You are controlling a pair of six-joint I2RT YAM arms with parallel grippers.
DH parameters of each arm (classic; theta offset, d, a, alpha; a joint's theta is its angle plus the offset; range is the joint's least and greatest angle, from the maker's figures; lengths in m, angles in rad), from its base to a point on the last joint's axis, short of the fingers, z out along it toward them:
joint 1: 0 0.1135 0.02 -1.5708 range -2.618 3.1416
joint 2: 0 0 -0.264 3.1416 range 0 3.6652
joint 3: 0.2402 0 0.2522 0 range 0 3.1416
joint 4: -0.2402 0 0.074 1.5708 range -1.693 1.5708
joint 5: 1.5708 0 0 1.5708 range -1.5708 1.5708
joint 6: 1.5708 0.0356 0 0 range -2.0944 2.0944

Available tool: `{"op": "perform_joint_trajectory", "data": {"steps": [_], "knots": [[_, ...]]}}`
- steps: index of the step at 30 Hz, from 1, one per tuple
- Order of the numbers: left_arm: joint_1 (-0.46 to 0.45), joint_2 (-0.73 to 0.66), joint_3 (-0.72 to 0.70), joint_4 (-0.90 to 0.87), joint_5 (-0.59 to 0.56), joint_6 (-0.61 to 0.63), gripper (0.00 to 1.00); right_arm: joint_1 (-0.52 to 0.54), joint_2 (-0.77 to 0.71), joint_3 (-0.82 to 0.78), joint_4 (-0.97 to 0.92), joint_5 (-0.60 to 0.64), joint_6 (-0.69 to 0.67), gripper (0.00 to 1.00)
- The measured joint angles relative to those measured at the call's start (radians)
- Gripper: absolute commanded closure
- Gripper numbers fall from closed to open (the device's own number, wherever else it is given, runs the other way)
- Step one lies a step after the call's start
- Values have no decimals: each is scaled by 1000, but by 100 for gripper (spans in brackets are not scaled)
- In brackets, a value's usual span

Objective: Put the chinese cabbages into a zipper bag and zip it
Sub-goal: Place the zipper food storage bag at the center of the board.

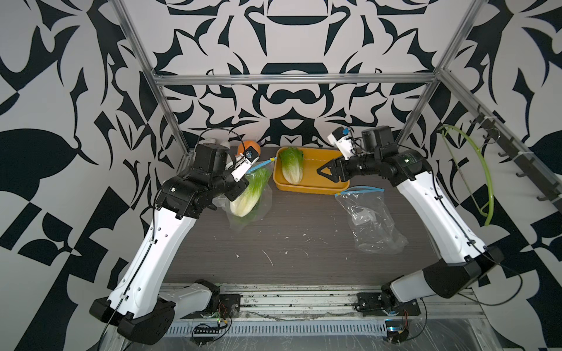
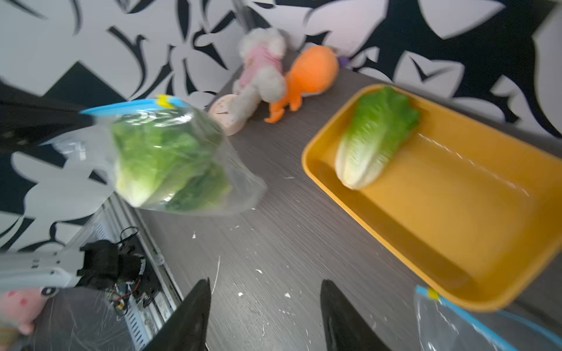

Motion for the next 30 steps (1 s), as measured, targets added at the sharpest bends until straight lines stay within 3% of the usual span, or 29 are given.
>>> {"op": "perform_joint_trajectory", "data": {"steps": [3, 8, 13, 17, 24, 30], "knots": [[-93, 5, -37, 22, -34, -89, 100, -75, -35, -124, 26, 80, 82, 40], [-326, 91, -247, 176, -26, -276, 100, -208, -64, -307, 42, 185, 185, 38], [-439, 285, -404, 315, 34, -467, 53, -330, -103, -446, 63, 258, 240, 32], [-532, 343, -408, 389, 108, -554, 39, -396, -103, -496, 87, 283, 269, 30], [-627, 319, -349, 630, 217, -691, 39, -513, -43, -525, 193, 302, 320, 30], [-613, 591, -195, 756, 177, -785, 42, -601, 61, -585, 292, 310, 370, 31]]}}
